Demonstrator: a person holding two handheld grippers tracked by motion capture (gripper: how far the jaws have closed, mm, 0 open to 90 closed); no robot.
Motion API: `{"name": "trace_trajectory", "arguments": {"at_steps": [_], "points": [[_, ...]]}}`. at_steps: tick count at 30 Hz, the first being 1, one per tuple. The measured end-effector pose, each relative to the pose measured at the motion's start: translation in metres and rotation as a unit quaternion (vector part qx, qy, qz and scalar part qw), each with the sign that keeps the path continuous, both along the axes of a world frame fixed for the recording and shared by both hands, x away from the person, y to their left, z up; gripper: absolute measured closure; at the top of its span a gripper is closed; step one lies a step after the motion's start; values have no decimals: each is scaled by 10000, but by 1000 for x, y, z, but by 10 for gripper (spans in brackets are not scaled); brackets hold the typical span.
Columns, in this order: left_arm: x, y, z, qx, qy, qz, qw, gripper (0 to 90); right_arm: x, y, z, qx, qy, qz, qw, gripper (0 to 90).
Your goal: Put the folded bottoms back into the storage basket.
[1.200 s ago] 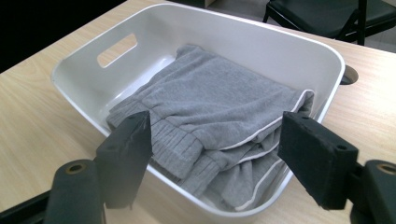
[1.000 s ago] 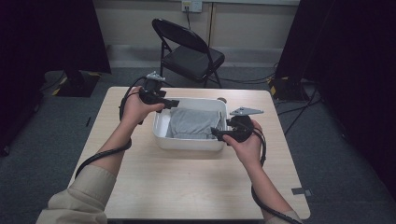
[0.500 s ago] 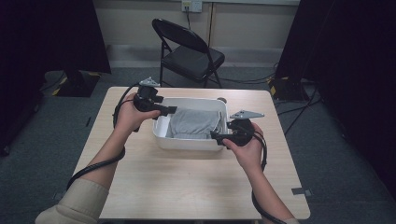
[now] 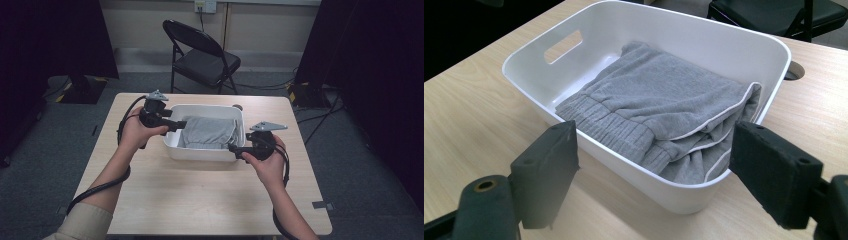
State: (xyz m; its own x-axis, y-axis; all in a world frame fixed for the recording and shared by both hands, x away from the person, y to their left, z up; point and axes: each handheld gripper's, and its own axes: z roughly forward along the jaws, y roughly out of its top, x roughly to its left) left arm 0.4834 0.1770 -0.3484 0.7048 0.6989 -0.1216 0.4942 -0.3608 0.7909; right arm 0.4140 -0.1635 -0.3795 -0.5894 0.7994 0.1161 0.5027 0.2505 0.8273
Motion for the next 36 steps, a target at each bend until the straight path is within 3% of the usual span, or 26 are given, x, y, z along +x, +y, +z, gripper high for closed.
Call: {"name": "trace_trajectory", "arguments": {"at_steps": [15,22,36], "points": [[-18,15,-10,-117,89,70,9999,209,-7,0,-5,6,-9,133,9999,163],[-26,19,-17,-214,262,66,9994,194,-10,-7,-4,-12,9,72,10000,160],[-40,30,-23,-247,211,23,9995,164,-15,-16,-8,19,38,82,10000,155]]}}
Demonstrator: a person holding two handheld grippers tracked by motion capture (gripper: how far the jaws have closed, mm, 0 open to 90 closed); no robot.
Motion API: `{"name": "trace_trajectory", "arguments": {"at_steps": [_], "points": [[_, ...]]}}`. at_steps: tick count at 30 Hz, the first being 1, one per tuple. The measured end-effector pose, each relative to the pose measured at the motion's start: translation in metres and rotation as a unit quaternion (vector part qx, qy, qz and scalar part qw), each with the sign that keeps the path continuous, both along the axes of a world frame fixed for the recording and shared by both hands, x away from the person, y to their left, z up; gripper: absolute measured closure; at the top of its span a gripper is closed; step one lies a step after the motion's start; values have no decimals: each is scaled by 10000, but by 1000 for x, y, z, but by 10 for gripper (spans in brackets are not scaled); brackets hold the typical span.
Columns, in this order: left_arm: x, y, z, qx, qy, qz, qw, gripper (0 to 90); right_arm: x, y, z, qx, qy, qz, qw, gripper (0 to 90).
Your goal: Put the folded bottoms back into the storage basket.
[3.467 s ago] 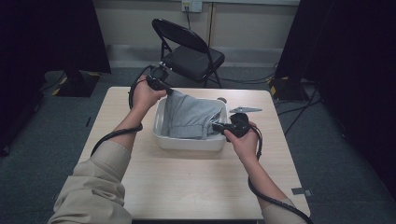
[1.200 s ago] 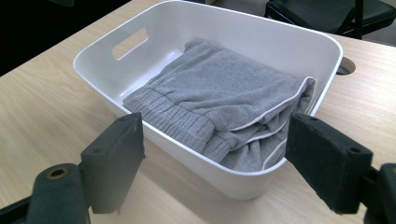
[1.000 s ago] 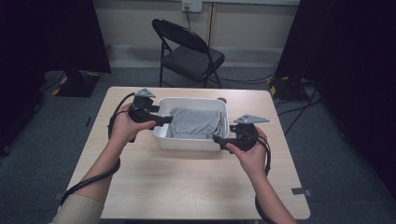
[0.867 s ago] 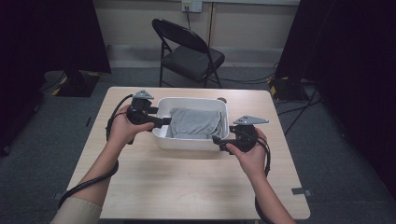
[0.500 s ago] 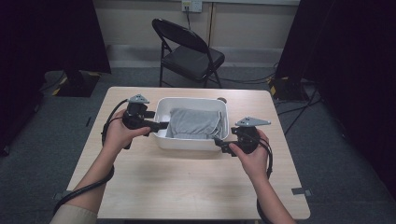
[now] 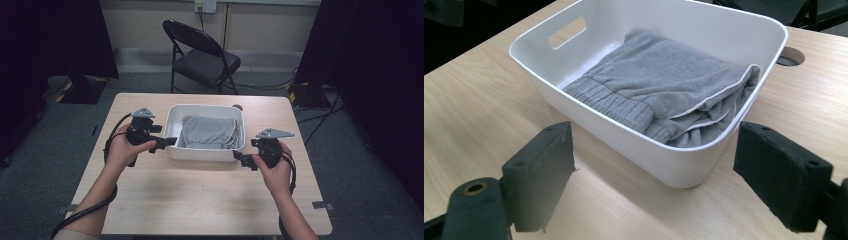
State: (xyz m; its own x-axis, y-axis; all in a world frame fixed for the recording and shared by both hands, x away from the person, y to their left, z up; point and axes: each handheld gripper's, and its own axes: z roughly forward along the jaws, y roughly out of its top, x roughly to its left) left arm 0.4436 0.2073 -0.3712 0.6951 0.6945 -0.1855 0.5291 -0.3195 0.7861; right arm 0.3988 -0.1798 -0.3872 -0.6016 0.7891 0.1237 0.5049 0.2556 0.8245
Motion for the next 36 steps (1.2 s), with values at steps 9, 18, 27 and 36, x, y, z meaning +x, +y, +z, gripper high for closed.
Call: {"name": "trace_trajectory", "arguments": {"at_steps": [9,18,27,36], "points": [[-7,7,-1,56,-40,-45,10000,162,-3,-4,-3,-69,36,11,10000,155],[-14,13,-4,68,-46,-21,10000,158,-8,-10,-8,-30,79,2,10000,155],[-19,15,-9,77,-19,-67,9999,159,-12,-16,-10,-51,75,18,10000,156],[-25,18,-18,96,-10,-89,9999,159,-17,-25,-15,-79,84,9,9999,156]]}}
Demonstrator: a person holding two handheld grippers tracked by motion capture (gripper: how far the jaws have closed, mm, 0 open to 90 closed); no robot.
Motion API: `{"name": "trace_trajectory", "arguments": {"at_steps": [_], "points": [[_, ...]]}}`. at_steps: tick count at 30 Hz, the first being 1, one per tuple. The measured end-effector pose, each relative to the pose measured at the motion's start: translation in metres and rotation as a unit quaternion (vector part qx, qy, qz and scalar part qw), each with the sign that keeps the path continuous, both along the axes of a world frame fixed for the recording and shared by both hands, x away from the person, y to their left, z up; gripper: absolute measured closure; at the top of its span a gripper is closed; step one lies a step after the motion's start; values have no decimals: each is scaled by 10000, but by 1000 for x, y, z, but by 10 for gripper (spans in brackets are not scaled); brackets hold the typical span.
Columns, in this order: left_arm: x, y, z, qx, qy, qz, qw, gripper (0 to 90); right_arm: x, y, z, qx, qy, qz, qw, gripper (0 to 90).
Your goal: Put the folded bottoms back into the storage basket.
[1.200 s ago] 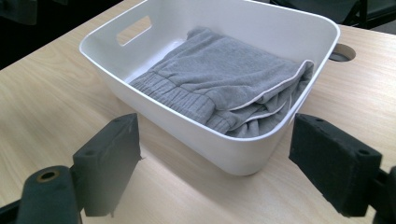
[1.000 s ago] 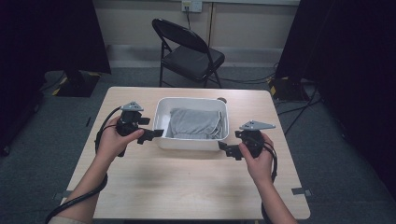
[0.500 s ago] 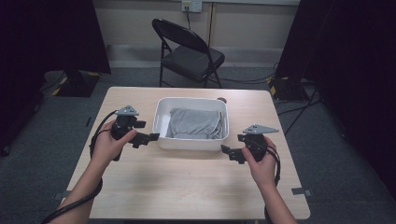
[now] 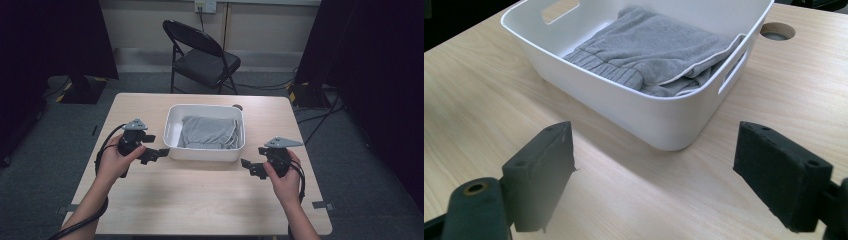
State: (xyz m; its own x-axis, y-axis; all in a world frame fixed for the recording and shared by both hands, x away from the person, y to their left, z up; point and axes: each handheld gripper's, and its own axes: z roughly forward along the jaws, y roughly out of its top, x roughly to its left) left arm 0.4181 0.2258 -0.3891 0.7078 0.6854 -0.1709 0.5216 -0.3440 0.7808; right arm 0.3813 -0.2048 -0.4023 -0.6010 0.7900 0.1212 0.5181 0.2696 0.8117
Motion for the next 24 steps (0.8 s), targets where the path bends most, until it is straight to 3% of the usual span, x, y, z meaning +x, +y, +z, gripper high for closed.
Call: {"name": "trace_trajectory", "arguments": {"at_steps": [24], "points": [[-21,17,-25,13,111,-3,9999,159,-14,-24,-19,-21,65,-66,10000,156]]}}
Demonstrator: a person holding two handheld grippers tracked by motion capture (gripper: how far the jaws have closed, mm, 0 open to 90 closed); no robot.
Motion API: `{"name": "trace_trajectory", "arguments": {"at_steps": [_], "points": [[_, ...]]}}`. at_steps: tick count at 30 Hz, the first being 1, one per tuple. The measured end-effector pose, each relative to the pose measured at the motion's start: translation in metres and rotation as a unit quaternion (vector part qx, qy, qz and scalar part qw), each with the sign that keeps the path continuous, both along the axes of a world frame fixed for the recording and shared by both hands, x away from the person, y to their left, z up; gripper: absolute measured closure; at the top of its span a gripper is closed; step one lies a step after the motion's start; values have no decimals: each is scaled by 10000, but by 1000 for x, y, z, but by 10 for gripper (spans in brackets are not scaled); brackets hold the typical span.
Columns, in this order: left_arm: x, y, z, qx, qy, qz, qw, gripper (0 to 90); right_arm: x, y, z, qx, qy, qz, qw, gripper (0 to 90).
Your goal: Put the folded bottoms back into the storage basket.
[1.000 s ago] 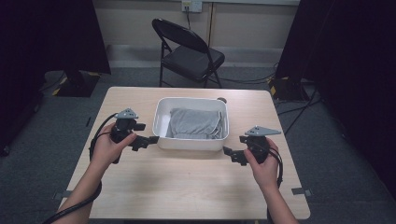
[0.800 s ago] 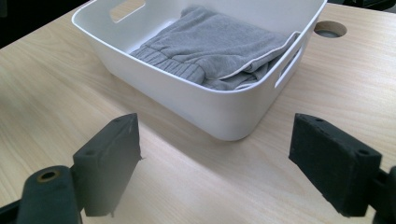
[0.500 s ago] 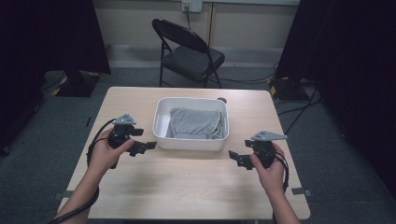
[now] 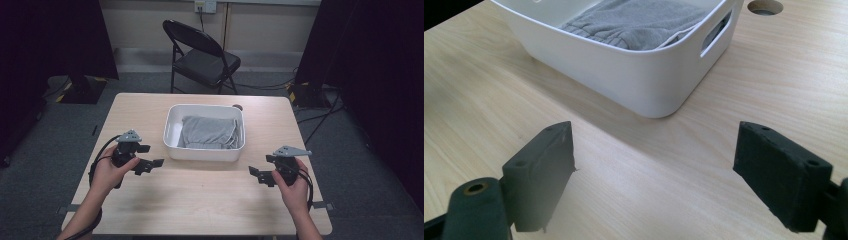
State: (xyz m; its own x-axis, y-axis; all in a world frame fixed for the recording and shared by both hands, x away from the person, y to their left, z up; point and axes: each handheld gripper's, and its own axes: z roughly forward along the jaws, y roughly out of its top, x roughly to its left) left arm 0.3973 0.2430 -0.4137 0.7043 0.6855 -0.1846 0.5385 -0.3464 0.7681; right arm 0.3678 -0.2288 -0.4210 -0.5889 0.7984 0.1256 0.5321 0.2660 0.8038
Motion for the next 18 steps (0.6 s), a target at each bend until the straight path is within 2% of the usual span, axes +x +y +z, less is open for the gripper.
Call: {"name": "trace_trajectory", "arguments": {"at_steps": [18], "points": [[-11,15,-22,81,142,77,9998,159,-10,-16,-14,-22,83,-102,9999,156]]}}
